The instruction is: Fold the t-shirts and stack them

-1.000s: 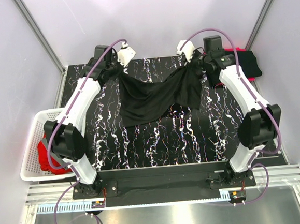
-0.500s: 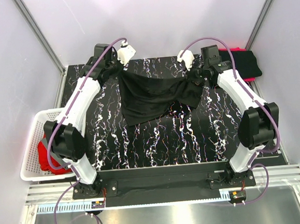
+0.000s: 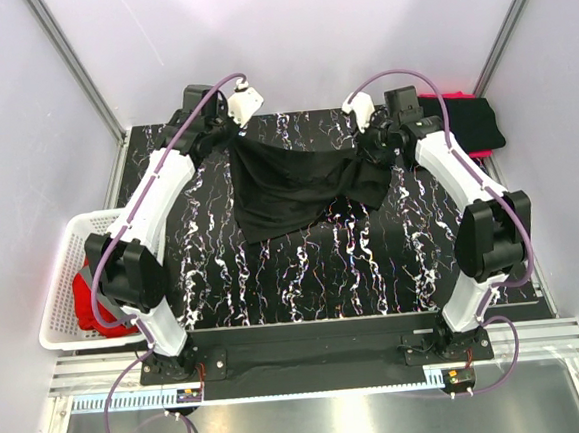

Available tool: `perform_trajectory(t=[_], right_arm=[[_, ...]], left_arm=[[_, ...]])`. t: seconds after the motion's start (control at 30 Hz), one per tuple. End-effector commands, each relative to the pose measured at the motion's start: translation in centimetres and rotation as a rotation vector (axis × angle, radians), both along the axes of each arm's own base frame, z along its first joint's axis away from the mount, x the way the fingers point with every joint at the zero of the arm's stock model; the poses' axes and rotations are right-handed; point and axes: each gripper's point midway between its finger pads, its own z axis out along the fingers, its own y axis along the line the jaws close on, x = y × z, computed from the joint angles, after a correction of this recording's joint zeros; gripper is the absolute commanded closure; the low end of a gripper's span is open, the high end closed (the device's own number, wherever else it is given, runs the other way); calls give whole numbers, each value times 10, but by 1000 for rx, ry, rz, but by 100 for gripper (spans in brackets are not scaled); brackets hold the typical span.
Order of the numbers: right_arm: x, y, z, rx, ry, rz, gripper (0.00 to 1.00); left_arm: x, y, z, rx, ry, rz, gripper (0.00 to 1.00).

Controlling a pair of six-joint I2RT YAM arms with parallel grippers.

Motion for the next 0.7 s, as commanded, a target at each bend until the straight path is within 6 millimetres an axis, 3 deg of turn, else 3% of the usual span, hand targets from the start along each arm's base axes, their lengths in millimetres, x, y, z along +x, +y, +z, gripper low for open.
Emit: perform_trajectory(t=[0.0, 0.07, 0.1, 0.13, 0.17, 0.33, 0.37, 0.43, 0.47, 0.57, 0.67], right_arm=[[23, 5, 45, 60, -118, -61, 73], [23, 7, 45, 62, -118, -52, 81], [24, 7, 44, 63, -117, -52, 81], [23, 8, 45, 71, -115, -49, 94], [22, 10, 46, 78, -112, -43, 100], [15, 12, 43, 84, -93, -18, 100], [12, 10, 36, 72, -77, -28, 95], [1, 4, 16, 21, -36, -8, 58], [-10, 0, -3, -11, 13, 14, 47], [-57, -15, -63, -152, 158, 157, 48], [-84, -32, -102, -261, 167, 242, 52]], left_arm=[[10, -3, 24, -15, -80, 5, 100], [10, -4, 22, -16, -77, 4, 100], [9, -4, 22, -15, -75, 4, 100], [9, -5, 22, -14, -76, 4, 100], [9, -5, 23, -16, -78, 2, 100], [8, -5, 22, -14, -77, 0, 100], [7, -5, 21, -11, -75, -2, 100], [6, -4, 19, -7, -70, -1, 100], [5, -4, 18, -7, -68, -2, 100], [6, -4, 16, -4, -66, -4, 100], [8, -1, 14, 5, -64, 18, 100]])
